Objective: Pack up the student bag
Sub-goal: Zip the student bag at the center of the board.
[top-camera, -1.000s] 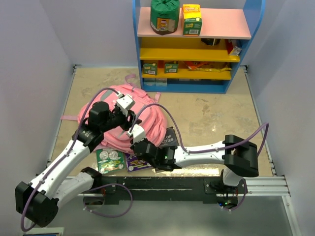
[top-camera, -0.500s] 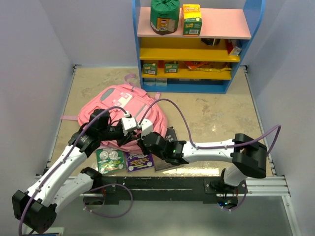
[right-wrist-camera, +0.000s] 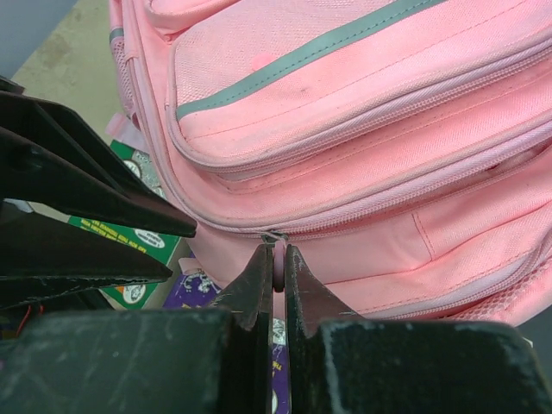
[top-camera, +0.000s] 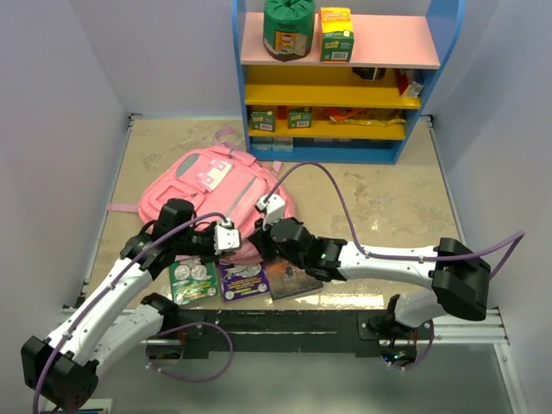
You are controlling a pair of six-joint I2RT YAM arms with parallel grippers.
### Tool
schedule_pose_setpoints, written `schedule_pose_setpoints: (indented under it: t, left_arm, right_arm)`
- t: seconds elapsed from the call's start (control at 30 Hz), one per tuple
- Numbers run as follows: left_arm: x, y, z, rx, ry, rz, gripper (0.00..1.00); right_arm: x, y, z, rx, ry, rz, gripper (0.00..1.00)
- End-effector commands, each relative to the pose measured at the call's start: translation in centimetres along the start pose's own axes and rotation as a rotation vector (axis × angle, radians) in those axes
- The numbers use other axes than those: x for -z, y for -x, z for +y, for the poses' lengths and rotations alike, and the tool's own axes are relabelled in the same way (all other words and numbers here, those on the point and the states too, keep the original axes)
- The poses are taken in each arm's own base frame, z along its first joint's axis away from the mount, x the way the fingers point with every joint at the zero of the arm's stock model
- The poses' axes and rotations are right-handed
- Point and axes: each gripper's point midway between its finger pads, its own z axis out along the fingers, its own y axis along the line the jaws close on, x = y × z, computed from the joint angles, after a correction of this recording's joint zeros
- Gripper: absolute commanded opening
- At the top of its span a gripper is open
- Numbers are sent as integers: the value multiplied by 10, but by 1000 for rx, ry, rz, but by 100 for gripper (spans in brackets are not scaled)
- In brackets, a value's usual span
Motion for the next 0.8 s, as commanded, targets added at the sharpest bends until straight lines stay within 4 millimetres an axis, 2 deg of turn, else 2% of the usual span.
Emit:
schedule_pose_setpoints:
  t: [0.0,0.23,0.33,0.5,0.6,0.67,0.7,0.77]
  left_arm:
    - [-8,2,0,-75,-37,-33,34]
    - [-19,7,23,-64,35,-60,35]
    - [-21,7,32,-45,76,-55,35]
    - [-25,2,20,-34,33,-45,36]
    - [-25,-3,20,-41,45,-24,36]
    - [-25,-5,21,-43,51,-14,32]
    - [-24,-6,23,-44,61,-6,21]
    - [-24,-7,24,-51,72,2,4]
  right_arm:
    - [3,35,15,-43,53,-92,0]
    - [16,63,25,-67,92,-142,0]
    - [21,68,30,-80,114,-149,0]
    - [24,70,33,-93,133,-154,0]
    - [24,71,35,-95,142,-155,0]
    - [24,73,35,-96,145,-158,0]
    - [24,73,35,-95,144,-159,0]
    - [22,70,32,-83,128,-153,0]
